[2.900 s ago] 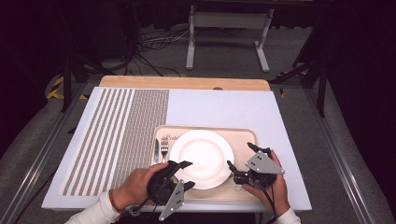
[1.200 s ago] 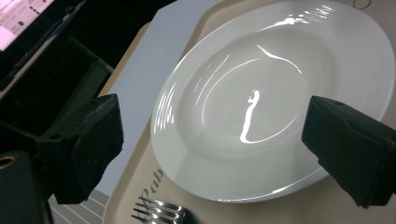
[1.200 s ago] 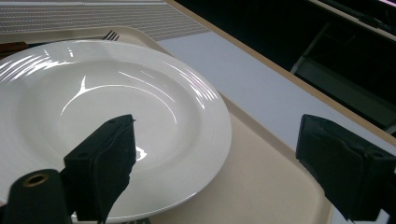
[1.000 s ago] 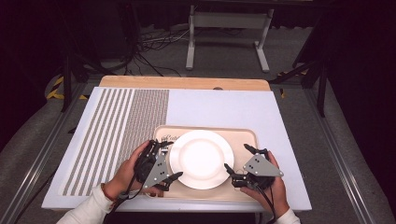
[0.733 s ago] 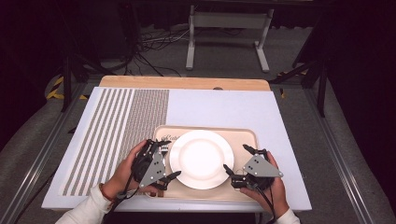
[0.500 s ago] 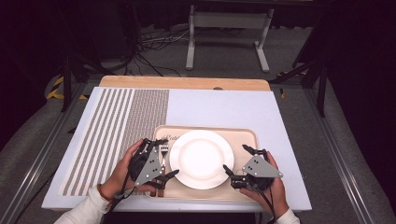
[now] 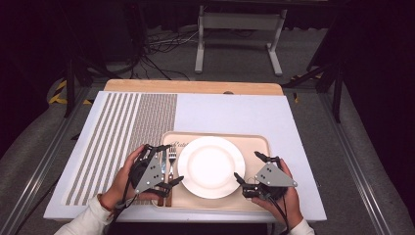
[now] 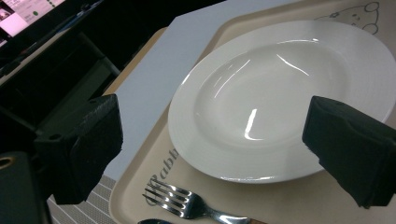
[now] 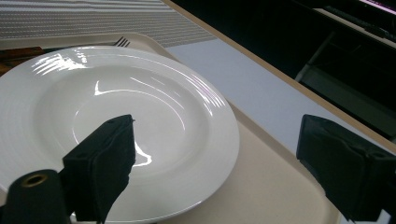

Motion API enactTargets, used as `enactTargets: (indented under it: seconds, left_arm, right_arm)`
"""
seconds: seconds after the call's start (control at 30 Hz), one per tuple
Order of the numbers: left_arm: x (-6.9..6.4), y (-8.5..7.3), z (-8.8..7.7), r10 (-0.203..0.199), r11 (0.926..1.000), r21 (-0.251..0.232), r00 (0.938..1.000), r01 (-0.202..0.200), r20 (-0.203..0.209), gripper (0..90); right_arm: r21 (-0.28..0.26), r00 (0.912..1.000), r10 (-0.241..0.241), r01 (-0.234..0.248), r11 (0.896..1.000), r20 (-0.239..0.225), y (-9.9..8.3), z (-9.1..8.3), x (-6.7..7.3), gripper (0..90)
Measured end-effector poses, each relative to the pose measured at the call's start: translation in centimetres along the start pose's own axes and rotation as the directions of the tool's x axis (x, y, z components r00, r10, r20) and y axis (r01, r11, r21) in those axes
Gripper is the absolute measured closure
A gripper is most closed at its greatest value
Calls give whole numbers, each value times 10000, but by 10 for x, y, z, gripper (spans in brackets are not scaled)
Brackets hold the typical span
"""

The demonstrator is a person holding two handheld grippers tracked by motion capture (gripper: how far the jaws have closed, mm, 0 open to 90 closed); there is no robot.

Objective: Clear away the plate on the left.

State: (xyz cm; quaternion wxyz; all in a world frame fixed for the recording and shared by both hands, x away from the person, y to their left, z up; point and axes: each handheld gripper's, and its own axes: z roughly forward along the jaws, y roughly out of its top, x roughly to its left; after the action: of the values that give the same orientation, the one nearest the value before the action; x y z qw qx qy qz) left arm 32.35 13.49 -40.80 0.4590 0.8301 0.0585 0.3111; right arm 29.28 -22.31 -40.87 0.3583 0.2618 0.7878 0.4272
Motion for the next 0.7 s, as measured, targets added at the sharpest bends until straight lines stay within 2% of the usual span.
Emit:
enactTargets:
  seconds: [0.17, 0.4, 0.7]
  left_arm:
    - [2, -2, -4, -86, 9999, -122, 10000, 86, -9, 61]
    - [2, -5, -9, -103, 9999, -20, 9999, 103, -112, 62]
    - [4, -12, -17, -439, 9990, -110, 9988, 436, -201, 66]
  right_arm:
    - [-8, 10000, -53, 53, 10000, -37, 1, 0, 1, 128]
    - [-46, 9999, -106, 106, 9999, -72, 2, -1, 3, 128]
    - [-65, 9999, -124, 123, 9999, -101, 2, 0, 5, 128]
